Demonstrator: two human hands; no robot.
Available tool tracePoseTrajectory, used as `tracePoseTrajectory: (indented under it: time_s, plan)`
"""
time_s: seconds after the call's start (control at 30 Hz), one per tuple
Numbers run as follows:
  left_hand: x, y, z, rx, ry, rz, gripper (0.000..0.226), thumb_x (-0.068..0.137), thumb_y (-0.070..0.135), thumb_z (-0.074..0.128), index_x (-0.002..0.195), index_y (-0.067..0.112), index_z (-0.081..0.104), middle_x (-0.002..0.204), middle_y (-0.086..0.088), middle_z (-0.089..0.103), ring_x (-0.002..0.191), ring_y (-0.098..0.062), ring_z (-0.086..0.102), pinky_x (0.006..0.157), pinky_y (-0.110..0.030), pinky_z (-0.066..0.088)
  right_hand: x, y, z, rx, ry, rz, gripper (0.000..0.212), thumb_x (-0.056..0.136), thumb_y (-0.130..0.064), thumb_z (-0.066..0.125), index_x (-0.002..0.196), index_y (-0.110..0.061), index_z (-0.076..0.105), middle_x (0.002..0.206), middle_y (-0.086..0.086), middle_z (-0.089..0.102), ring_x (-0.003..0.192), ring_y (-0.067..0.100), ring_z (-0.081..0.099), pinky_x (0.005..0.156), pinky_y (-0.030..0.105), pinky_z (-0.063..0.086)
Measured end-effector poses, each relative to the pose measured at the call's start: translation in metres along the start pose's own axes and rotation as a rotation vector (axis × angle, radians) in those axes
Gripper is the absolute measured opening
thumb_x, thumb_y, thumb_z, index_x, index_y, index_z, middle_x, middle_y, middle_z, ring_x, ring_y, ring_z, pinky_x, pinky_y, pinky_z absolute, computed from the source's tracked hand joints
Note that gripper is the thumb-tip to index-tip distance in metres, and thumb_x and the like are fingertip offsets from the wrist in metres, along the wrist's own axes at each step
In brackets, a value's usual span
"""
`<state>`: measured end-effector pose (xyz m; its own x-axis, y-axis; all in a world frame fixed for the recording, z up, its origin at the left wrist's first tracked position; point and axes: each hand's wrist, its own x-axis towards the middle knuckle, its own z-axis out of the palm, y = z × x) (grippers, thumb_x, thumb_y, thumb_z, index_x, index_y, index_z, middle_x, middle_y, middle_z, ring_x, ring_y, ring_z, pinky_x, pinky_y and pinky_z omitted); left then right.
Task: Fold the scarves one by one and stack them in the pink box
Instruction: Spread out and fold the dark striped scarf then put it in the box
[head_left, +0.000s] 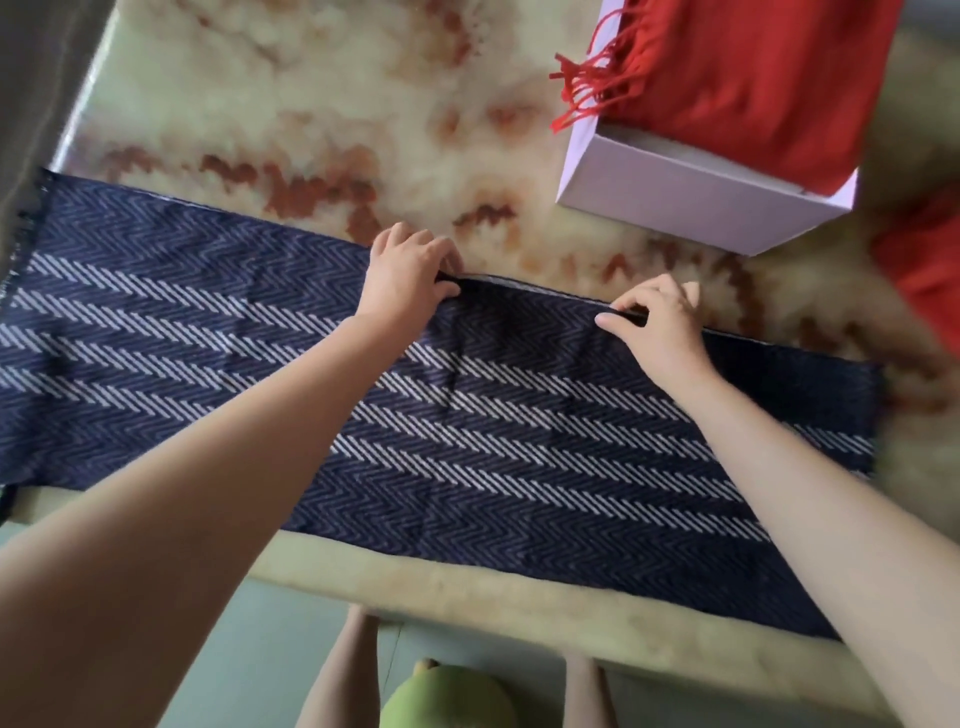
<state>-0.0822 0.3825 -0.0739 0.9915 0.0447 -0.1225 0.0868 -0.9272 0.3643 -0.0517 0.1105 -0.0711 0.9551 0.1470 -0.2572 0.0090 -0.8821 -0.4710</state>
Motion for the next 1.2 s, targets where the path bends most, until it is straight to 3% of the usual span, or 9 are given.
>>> tracePoseTrajectory:
  time_s: [0.37,0.53,0.63,0.7,0.77,0.83,0.97,1.1,1.2]
  plan:
    - [0.003,0.002,0.003,-0.015,0.137,-0.060,0.014,0.086,0.026,0.063,0.090,0.015,0.070,0.094,-0.004,0.063,0.102,-0.027,0.048,0.091,-0.034,0.030,0.007,-0.001,0.005,-0.048,0.164,-0.026,0.018,0.085,-0.029,0.066,0.080,-0.012,0.067,0.092,0.001,0.061,0.101,0.029,0.043,0.092,0.040,0.036]
    - [0.002,0.010,0.007,-0.033,0.134,-0.127,0.017,0.089,0.026,0.061,0.097,0.012,0.064,0.102,-0.007,0.060,0.107,-0.029,0.043,0.091,-0.036,0.033,0.010,0.000,0.009,-0.011,0.189,0.008,0.015,0.086,-0.029,0.065,0.082,-0.015,0.063,0.086,-0.005,0.053,0.102,0.026,0.043,0.087,0.029,0.033]
    - [0.000,0.009,0.011,-0.021,0.059,-0.082,0.035,0.091,0.024,0.057,0.124,0.013,0.053,0.123,-0.011,0.049,0.119,-0.032,0.037,0.104,-0.041,0.028,0.005,0.004,0.010,0.018,0.137,-0.014,0.018,0.085,-0.028,0.066,0.098,-0.016,0.062,0.093,-0.003,0.050,0.104,0.027,0.041,0.092,0.032,0.031]
    - [-0.006,0.010,0.013,-0.030,0.050,-0.012,0.051,0.090,0.024,0.056,0.138,0.015,0.042,0.136,-0.012,0.041,0.129,-0.033,0.033,0.114,-0.046,0.017,-0.003,0.009,0.008,-0.015,0.102,-0.051,0.035,0.085,-0.029,0.066,0.117,-0.018,0.057,0.108,0.001,0.051,0.107,0.027,0.039,0.095,0.032,0.025]
    - [-0.024,0.016,0.016,-0.008,0.074,0.070,0.054,0.087,0.025,0.056,0.138,0.014,0.042,0.138,-0.014,0.040,0.130,-0.034,0.033,0.116,-0.048,0.014,-0.018,0.013,0.005,-0.062,0.132,-0.100,0.046,0.084,-0.032,0.066,0.126,-0.019,0.053,0.120,0.005,0.049,0.109,0.027,0.038,0.097,0.033,0.024]
    - [-0.051,0.023,0.018,-0.048,0.083,0.170,0.042,0.085,0.025,0.061,0.124,0.012,0.052,0.126,-0.013,0.048,0.118,-0.034,0.043,0.108,-0.046,0.028,-0.042,0.015,0.002,-0.051,0.171,-0.164,0.039,0.083,-0.035,0.065,0.118,-0.018,0.058,0.115,0.005,0.052,0.105,0.027,0.041,0.094,0.035,0.028]
    - [-0.122,0.028,0.027,-0.168,-0.119,0.371,0.024,0.083,0.042,0.061,0.094,0.021,0.060,0.097,0.003,0.056,0.090,-0.020,0.050,0.079,-0.031,0.037,-0.112,0.021,0.015,-0.019,0.005,-0.388,0.029,0.079,-0.046,0.062,0.091,-0.020,0.066,0.094,-0.003,0.059,0.093,0.021,0.046,0.082,0.037,0.036]
    - [-0.180,0.022,0.035,-0.168,-0.292,0.365,0.034,0.077,0.058,0.059,0.094,0.029,0.061,0.097,0.010,0.054,0.091,-0.012,0.046,0.082,-0.023,0.031,-0.172,0.035,0.034,-0.046,-0.235,-0.488,0.040,0.076,-0.059,0.060,0.093,-0.023,0.066,0.102,-0.006,0.055,0.096,0.014,0.043,0.085,0.030,0.034]
    - [-0.205,0.025,0.040,-0.156,-0.303,0.354,0.039,0.068,0.050,0.074,0.099,0.030,0.062,0.100,0.009,0.055,0.092,-0.012,0.045,0.081,-0.023,0.031,-0.197,0.044,0.040,-0.107,-0.251,-0.510,0.036,0.078,-0.054,0.059,0.097,-0.023,0.063,0.107,-0.005,0.051,0.099,0.013,0.042,0.090,0.026,0.033]
